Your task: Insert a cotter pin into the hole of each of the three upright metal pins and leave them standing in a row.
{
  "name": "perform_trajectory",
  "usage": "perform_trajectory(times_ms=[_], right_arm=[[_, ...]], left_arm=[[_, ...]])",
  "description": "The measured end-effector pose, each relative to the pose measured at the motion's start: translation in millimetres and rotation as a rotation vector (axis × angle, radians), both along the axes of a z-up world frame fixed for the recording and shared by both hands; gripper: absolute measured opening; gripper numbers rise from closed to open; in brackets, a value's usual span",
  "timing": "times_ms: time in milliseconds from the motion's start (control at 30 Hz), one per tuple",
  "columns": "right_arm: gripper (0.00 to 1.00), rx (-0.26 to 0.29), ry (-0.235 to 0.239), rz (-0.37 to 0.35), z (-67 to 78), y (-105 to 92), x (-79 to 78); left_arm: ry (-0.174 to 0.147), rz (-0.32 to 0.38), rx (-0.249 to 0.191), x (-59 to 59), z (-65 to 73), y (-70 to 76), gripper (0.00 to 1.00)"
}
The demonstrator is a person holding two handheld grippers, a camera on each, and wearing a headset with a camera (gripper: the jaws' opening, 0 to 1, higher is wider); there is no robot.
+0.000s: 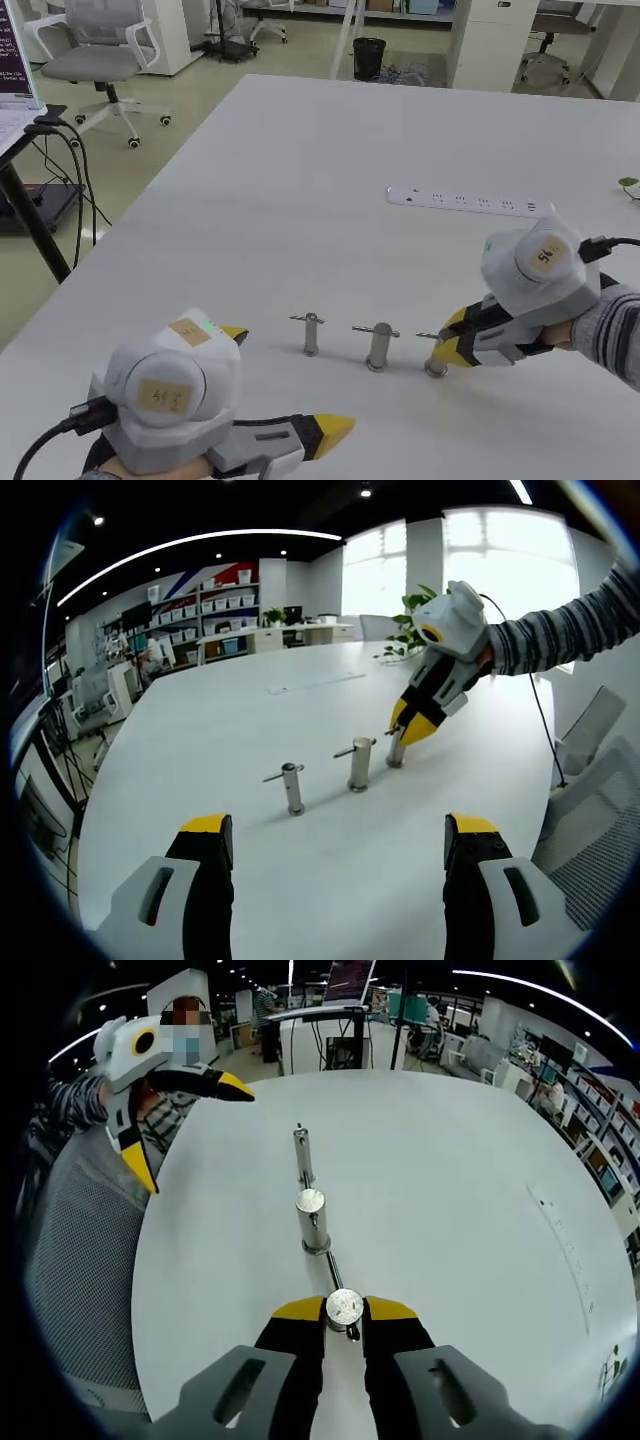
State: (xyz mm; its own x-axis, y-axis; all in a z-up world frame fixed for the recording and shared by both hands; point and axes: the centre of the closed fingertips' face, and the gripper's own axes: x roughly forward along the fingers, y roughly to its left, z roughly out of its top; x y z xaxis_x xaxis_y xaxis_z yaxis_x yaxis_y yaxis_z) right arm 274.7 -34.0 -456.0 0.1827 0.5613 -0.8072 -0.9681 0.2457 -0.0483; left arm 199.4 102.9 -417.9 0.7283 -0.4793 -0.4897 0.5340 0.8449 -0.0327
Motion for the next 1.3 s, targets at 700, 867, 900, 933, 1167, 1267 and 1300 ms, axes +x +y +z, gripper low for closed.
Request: perform_trajectory(times_ms=[700, 867, 900, 933, 1167, 1267, 1300], right_arm=[[0.32, 0.143, -0.038, -0.188, 23.9, -10.0, -2.8], [0.4, 0.285, -0.013, -0.322, 41.0, -14.3, -8.9], [0.43, 0.293, -0.018, -0.328, 44.3, -14.2, -12.5], [0.44, 0.298, -0.022, -0.343, 46.8, -16.5, -16.3], [0.58, 0.408, -0.013, -0.48, 53.6, -22.7, -29.1], [0.64, 0.417, -0.002, -0.515, 53.8, -24.9, -36.5], [0.68, 0.434, -0.019, -0.558, 56.1, -28.3, -34.0]], left_arm=[[0.007, -0.002, -0.013, 5.4, 3.6, 7.0, 0.89], [0.011, 0.005, -0.038, 7.4, 7.5, 8.3, 0.91], [0.01, 0.004, -0.045, 7.7, 9.1, 8.1, 0.92], [0.011, 0.007, -0.049, 8.1, 10.3, 8.4, 0.92], [0.0, 0.028, -0.076, 12.2, 18.9, 9.2, 0.97], [0.001, 0.031, -0.081, 12.4, 20.8, 9.2, 0.99], [0.003, 0.028, -0.083, 12.0, 20.7, 9.1, 0.99]])
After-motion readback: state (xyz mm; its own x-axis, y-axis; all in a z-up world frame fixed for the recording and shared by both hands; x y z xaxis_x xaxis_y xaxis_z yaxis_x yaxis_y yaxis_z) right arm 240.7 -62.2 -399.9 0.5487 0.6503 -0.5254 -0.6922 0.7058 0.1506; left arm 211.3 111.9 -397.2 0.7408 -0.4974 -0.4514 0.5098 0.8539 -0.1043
